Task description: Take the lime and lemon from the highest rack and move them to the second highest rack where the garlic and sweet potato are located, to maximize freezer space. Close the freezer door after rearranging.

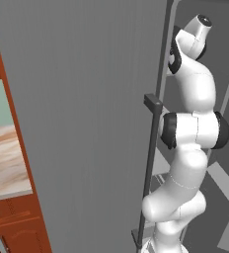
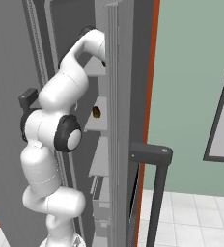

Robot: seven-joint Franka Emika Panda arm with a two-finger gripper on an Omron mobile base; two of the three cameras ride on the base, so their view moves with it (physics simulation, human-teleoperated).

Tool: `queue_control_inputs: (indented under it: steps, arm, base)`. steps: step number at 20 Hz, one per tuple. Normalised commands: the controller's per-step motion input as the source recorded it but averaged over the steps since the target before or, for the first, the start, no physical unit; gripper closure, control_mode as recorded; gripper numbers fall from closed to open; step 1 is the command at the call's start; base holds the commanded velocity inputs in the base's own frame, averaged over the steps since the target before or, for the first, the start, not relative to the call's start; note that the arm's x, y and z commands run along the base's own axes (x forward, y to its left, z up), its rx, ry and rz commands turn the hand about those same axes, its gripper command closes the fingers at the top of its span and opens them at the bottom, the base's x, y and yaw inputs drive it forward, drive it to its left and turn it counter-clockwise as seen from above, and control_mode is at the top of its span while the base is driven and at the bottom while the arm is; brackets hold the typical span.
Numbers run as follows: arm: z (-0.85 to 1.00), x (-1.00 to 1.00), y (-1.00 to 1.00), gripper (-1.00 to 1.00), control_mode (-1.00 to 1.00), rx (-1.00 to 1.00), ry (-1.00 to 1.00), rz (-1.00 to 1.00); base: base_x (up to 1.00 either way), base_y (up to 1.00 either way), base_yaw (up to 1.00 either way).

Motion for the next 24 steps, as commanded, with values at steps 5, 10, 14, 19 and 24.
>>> queue_control_inputs:
  steps: [5, 10, 14, 19, 24]
  arm:
    - [-0.11, 0.16, 0.0, -1.0, -1.0, 0.0, 0.0, 0.0]
    - [-0.17, 0.11, 0.0, -1.0, -1.0, 0.0, 0.01, 0.0]
    - [-0.23, 0.17, 0.0, -1.0, -1.0, 0.0, 0.06, 0.0]
    - [-0.34, 0.27, 0.0, -1.0, -1.0, 0.01, 0.08, 0.0]
    - [-0.32, 0.3, 0.04, 1.0, -1.0, 0.01, 0.07, 0.0]
  base:
    - [0.0, 0.0, 0.0]
    - [0.0, 0.0, 0.0]
    - [0.0, 0.0, 0.0]
    - [0.0, 0.0, 0.0]
    - [0.0, 0.0, 0.0]
